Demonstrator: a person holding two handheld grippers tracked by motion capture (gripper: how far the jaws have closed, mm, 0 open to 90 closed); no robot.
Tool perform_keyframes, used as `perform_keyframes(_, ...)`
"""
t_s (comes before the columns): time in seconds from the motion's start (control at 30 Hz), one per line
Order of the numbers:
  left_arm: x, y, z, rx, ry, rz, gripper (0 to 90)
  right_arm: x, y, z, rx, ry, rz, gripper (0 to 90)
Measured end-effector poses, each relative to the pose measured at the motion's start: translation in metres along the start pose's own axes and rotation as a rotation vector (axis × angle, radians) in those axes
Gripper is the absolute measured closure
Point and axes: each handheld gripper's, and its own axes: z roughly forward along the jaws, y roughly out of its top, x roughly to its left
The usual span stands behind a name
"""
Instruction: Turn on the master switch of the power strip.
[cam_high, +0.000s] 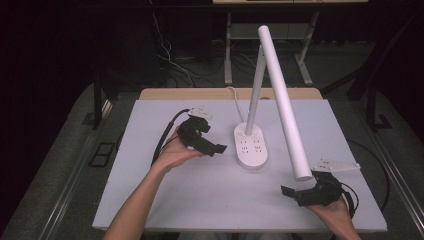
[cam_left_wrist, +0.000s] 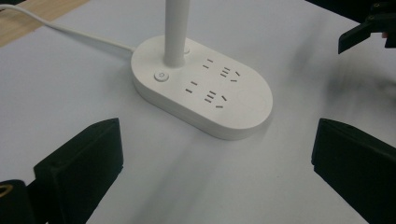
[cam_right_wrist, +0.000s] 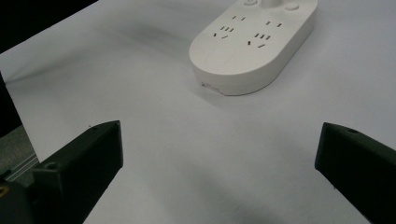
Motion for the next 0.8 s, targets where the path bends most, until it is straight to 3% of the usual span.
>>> perform_keyframes(0.17,0.003,0.006,0.008,0.003,0.01,-0.013,1.4,0.0,0.0,0.001,0.006,0.003,-0.003,0.5)
perform_keyframes(0.33,0.007,0.013,0.014,0.025,0.008,0.008,1.6,0.001,0.0,0.001,0.011,0.001,-0.003,0.5)
perform_keyframes(0.37,0.007,0.013,0.016,0.012,0.013,-0.011,1.6,0.001,0.0,0.001,0.011,0.0,-0.003,0.5)
perform_keyframes(0.4,0.009,0.015,0.017,0.028,0.009,0.011,1.6,0.001,0.0,0.002,0.01,0.002,-0.003,0.5)
perform_keyframes(0.53,0.012,0.019,0.023,0.036,0.012,0.002,1.7,0.002,0.0,0.002,0.01,0.005,-0.003,0.5)
perform_keyframes(0.57,0.011,0.02,0.025,0.026,0.019,-0.018,1.7,0.002,0.0,0.002,0.008,0.004,-0.006,0.5)
perform_keyframes(0.7,0.016,0.024,0.029,0.044,0.013,-0.003,1.7,0.002,0.001,0.001,0.008,0.004,-0.007,0.5)
perform_keyframes(0.73,0.015,0.025,0.031,0.022,0.021,-0.029,1.7,0.002,0.001,0.001,0.007,0.004,-0.006,0.5)
perform_keyframes(0.8,0.019,0.027,0.032,0.042,0.016,-0.008,1.9,0.001,0.001,0.001,0.005,0.003,-0.009,0.5)
